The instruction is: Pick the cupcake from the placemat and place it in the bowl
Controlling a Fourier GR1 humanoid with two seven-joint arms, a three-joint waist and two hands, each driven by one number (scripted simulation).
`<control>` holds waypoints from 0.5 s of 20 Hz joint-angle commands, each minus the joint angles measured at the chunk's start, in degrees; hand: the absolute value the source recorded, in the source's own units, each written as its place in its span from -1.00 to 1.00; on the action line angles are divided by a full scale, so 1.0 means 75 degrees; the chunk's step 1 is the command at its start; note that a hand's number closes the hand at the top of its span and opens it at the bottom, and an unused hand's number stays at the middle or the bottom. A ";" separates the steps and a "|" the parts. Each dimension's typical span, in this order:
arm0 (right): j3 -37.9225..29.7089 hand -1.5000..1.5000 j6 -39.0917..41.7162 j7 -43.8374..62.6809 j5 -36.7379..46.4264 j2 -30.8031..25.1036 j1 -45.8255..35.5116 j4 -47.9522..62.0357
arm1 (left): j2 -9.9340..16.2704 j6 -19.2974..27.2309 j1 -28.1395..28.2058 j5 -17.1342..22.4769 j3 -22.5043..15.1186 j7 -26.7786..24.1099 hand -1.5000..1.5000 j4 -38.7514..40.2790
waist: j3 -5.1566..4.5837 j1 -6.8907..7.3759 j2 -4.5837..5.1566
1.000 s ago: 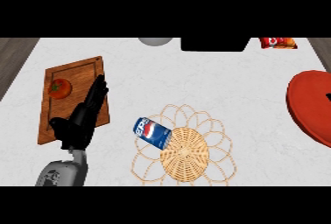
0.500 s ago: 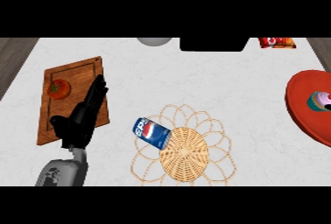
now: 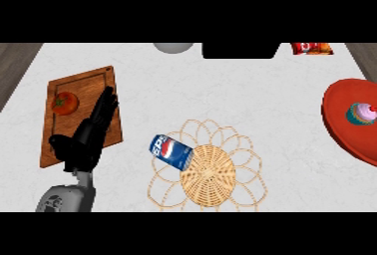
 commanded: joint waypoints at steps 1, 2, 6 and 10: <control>-0.0391 -1.00 0.0754 0.0180 -0.0582 -0.0336 0.0218 0.0206 | -0.0106 0.0200 0.0145 -0.0278 -0.0155 -0.0002 0.00 -0.0115 | 0.0002 0.0005 0.0003; -0.0550 -1.00 0.1156 0.0237 -0.0781 -0.0616 0.0204 0.0269 | -0.0188 0.0230 -0.0046 -0.0269 -0.0107 -0.0227 0.00 0.0246 | 0.0001 -0.0022 0.0008; -0.0856 -1.00 0.2009 -0.0023 -0.1267 -0.0801 0.0719 0.0583 | -0.0342 0.0279 -0.0029 -0.0243 -0.0190 -0.0123 0.00 0.0140 | 0.0003 -0.0014 0.0004; -0.0906 -1.00 0.2743 -0.0767 -0.1462 -0.0926 0.1307 0.0664 | -0.0398 0.0339 0.0091 -0.0234 -0.0305 0.0393 0.00 -0.0555 | 0.0005 -0.0002 -0.0005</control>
